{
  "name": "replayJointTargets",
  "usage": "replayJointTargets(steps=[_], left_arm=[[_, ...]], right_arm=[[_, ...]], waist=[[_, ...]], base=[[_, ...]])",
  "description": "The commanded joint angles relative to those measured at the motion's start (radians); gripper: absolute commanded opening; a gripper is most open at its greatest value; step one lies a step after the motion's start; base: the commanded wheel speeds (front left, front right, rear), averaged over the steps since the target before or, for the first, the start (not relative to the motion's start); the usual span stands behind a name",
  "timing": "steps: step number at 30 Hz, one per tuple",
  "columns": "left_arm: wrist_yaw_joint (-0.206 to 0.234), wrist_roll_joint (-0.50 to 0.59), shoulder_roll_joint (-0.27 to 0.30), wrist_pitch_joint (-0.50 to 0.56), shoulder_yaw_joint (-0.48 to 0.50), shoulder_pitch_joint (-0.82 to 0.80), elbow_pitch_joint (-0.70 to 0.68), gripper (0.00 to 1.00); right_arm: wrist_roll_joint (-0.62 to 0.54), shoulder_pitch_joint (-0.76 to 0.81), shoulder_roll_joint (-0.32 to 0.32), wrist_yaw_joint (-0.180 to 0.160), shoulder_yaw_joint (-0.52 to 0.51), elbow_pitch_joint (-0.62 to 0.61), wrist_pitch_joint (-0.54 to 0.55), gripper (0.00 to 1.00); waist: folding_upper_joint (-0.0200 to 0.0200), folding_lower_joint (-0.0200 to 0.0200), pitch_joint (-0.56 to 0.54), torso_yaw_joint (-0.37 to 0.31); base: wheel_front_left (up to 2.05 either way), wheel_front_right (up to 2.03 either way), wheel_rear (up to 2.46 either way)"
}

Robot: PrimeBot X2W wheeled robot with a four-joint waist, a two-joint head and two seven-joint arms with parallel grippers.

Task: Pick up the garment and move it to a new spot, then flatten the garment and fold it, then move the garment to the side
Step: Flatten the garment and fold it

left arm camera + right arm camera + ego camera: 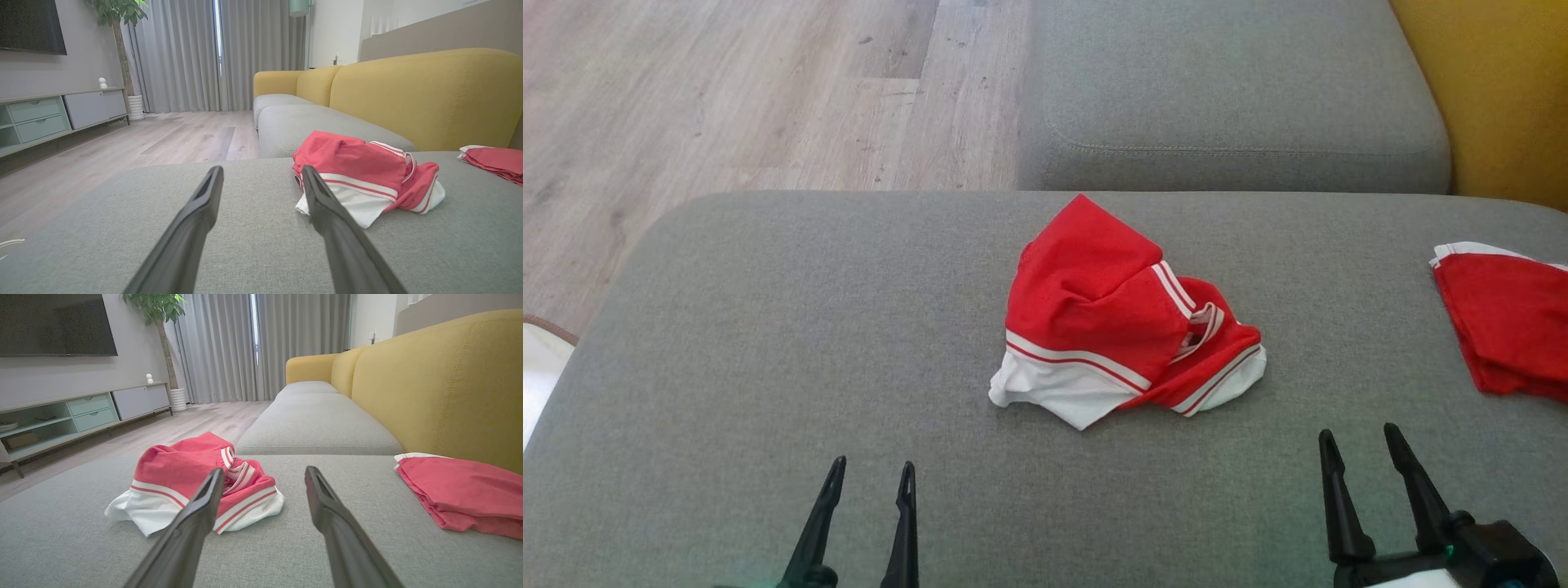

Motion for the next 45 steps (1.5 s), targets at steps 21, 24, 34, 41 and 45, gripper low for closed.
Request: replayJointTargets(steps=[21, 24, 34, 41, 45], left_arm=[[-0.069, 0.012, -0.022, -0.007, -0.163, -0.392, 0.205, 1.0], [-0.079, 0.015, -0.022, 0.006, -0.225, -0.487, 0.272, 1.0], [0.034, -0.106, -0.022, 0.186, -0.516, -0.825, 0.472, 1.0], [0.199, -0.04, -0.022, 0.197, -0.585, -0.969, 0.661, 1.0], [0.228, -0.031, -0.022, 0.172, -0.591, -1.009, 0.757, 1.0]], right_arm=[[-0.036, -0.12, -0.007, 0.007, 0.068, -0.084, -0.006, 1.0], [-0.039, -0.135, -0.007, 0.007, 0.068, -0.091, -0.006, 1.0], [-0.049, -0.202, -0.007, 0.007, 0.087, -0.095, -0.006, 1.0], [-0.046, -0.218, -0.007, 0.007, 0.087, -0.099, -0.006, 1.0], [-0.045, -0.217, -0.007, 0.007, 0.085, -0.097, -0.006, 1.0]], waist=[[-0.0001, 0.0, 0.168, -0.184], [-0.0001, 0.0, 0.201, -0.202], [-0.0001, 0.0, 0.308, -0.28], [-0.0001, 0.0, 0.343, -0.315], [-0.0001, 0.0, 0.347, -0.319]], base=[[0.0, 0.0, 0.0], [0.0, 0.0, 0.0], [0.0, 0.0, 0.0], [0.0, 0.0, 0.0], [0.0, 0.0, 0.0]])
